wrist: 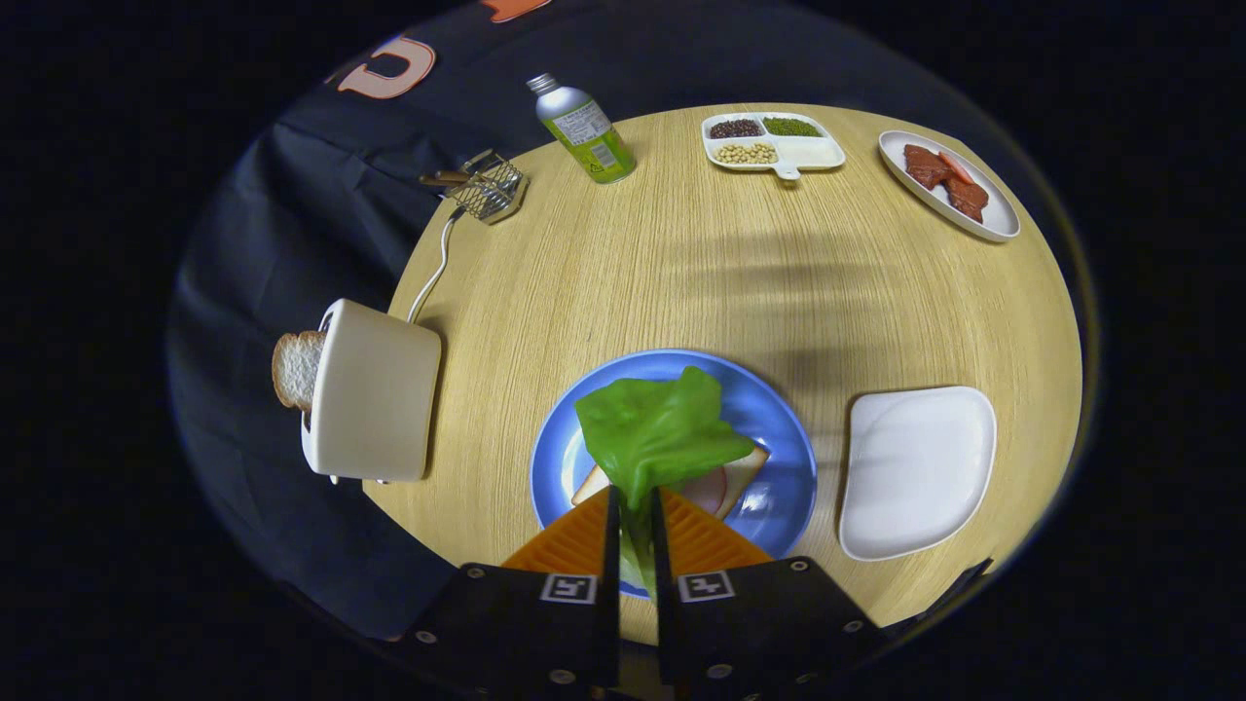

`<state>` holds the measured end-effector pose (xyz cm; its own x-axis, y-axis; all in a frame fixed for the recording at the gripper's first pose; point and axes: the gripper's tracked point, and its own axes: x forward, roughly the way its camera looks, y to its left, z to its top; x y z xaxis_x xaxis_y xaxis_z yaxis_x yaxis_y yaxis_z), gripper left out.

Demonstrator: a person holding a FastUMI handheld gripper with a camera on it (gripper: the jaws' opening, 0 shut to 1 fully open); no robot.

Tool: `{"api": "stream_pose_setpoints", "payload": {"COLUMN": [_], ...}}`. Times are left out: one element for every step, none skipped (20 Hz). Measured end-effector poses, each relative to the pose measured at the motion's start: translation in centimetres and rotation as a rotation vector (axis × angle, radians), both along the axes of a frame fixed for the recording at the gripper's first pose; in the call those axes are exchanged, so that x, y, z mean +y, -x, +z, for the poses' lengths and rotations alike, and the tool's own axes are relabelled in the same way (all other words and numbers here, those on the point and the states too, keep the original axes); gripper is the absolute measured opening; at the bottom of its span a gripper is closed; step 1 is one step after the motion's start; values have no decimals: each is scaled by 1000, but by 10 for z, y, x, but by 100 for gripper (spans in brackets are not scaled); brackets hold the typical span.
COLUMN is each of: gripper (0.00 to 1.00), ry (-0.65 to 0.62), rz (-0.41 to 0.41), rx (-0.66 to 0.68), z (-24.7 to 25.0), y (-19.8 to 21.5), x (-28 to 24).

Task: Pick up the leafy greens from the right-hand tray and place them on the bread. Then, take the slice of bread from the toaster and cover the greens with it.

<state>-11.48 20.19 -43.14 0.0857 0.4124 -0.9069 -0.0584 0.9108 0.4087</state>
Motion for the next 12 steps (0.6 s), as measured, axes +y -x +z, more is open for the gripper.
{"api": "stream_pose_setpoints", "payload": {"gripper": [24, 36, 42, 48, 50, 55, 57, 61, 62, 67, 70, 73], "ry": [12, 23, 35, 48, 54, 62, 69, 76, 73, 64, 49, 37], "rz": [-1, -1, 4, 7, 10, 12, 17, 24, 27, 23, 19, 19], "rx": [-7, -13, -11, -8, -7, -13, -26, -36, -44, -46, -49, -63], "z": [-2, -3, -5, -6, -6, -4, -1, 3, 9, 16, 24, 32], "y": [-2, -4, -3, -3, -2, -4, -5, -8, -9, -12, -15, -20], "x": [-1, -1, -2, -3, -2, -2, -1, 0, 4, 9, 15, 22]}}
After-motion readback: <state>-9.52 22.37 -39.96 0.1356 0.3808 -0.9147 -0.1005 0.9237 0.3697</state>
